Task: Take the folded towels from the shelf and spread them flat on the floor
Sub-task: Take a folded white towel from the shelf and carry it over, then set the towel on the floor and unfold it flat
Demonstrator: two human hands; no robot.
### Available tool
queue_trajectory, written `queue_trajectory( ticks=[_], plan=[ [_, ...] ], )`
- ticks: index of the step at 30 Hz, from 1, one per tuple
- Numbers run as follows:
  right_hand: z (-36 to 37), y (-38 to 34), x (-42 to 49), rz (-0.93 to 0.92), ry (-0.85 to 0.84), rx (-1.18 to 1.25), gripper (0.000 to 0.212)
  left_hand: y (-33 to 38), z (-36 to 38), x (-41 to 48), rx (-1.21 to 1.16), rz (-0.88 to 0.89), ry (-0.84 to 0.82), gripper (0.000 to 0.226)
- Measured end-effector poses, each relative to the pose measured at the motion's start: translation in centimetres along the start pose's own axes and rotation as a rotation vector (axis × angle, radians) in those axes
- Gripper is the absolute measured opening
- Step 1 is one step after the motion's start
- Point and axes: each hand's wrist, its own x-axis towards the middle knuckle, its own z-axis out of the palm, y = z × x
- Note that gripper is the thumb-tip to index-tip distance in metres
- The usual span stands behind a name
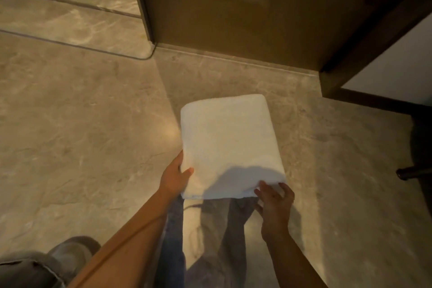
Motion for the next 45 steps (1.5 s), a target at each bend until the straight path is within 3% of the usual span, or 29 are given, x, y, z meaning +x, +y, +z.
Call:
queue_trajectory(
  ticks=[6,10,13,18,21,24,30,34,39,45],
  plan=[
    [0.5,-0.9,1.7,0.018,0.031,0.052,0.086,-0.1,0.2,-0.5,-0.098,-0.012,0.033,0.058],
    [0.8,-1.7,1.8,-0.038,-0.029,0.002,0.063,0.2,0.2,-1.2,-0.157,-0.026,0.051,0.056],
    [1.4,-2.3,0.9,-0.078,-0.011,-0.008,0.057,0.5,-0.3,-2.0,-0.211,-0.065,0.050,0.055],
    [3.9,-3.9,-1.8,-0.324,-0.037,-0.167,0.045,3.1,-2.0,-3.8,-0.344,-0.065,0.097,0.051],
    [5.9,-4.8,-4.0,-0.517,-0.170,-0.210,0.042,6.2,-3.7,-5.3,-0.451,0.035,0.099,0.047],
    [8.0,-5.1,-6.2,-0.573,-0.345,-0.245,0.040,9.0,-5.7,-6.7,-0.518,0.101,0.049,0.045],
    [13.1,-4.2,-9.0,-0.482,-0.691,-0.433,0.034,9.8,-10.5,-7.3,-0.525,0.063,0.009,0.036],
    [15.6,-3.6,-9.4,-0.422,-0.840,-0.483,0.035,7.8,-13.0,-6.9,-0.411,-0.012,0.088,0.052],
    [16.8,-2.3,-9.0,-0.156,-0.845,-0.383,0.050,4.9,-14.2,-6.9,-0.407,0.034,0.235,0.045],
    [15.5,-0.6,-7.4,-0.256,-0.801,-0.508,0.037,-0.1,-18.0,-7.7,-0.453,-0.028,0.446,0.040]
  ],
)
